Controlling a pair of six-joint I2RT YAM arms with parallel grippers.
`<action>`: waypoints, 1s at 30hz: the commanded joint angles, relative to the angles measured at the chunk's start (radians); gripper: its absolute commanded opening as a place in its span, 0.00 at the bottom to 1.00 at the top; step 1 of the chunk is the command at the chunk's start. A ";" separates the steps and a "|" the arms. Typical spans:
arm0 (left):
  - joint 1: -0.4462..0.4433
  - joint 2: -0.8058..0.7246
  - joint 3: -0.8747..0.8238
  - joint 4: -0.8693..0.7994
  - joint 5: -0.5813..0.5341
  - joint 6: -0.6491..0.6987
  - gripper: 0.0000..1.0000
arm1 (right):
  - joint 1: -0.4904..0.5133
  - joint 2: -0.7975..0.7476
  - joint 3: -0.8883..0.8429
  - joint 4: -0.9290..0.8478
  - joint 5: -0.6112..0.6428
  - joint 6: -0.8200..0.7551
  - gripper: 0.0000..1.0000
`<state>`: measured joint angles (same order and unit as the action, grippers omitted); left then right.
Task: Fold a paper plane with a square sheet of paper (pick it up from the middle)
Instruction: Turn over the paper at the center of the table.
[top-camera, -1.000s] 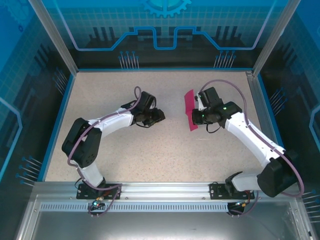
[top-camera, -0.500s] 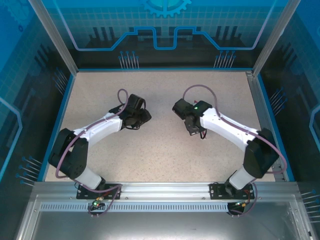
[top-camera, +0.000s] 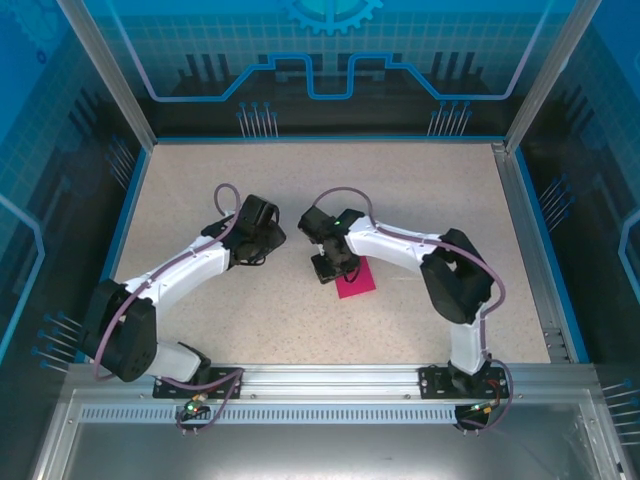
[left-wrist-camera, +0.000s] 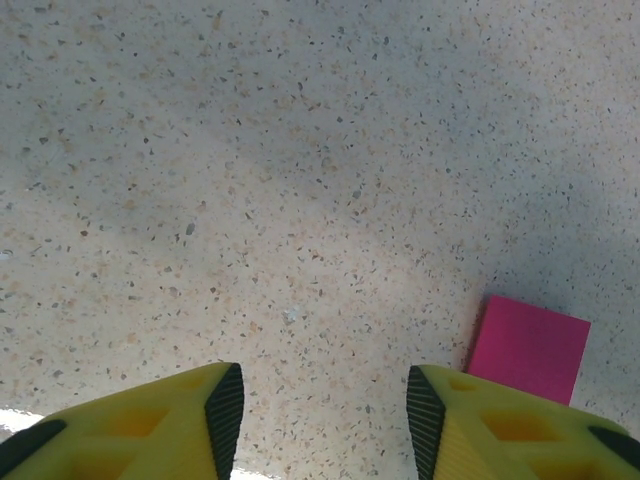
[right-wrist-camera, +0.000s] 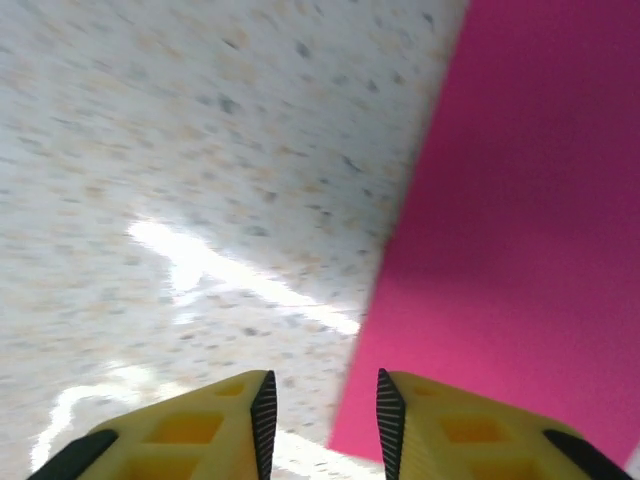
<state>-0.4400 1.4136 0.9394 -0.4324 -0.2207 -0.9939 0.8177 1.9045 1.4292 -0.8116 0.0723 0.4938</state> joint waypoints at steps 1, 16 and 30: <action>0.011 -0.005 -0.012 0.009 0.025 0.022 0.53 | -0.099 -0.146 -0.107 0.128 -0.163 0.009 0.39; -0.036 0.293 0.146 0.179 0.404 0.112 0.48 | -0.431 -0.195 -0.476 0.459 -0.544 0.045 0.25; -0.097 0.482 0.313 0.141 0.530 0.164 0.47 | -0.356 -0.240 -0.705 0.646 -0.374 0.324 0.19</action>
<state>-0.5297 1.8626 1.1980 -0.2600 0.2554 -0.8639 0.4229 1.6878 0.7795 -0.1699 -0.3817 0.7162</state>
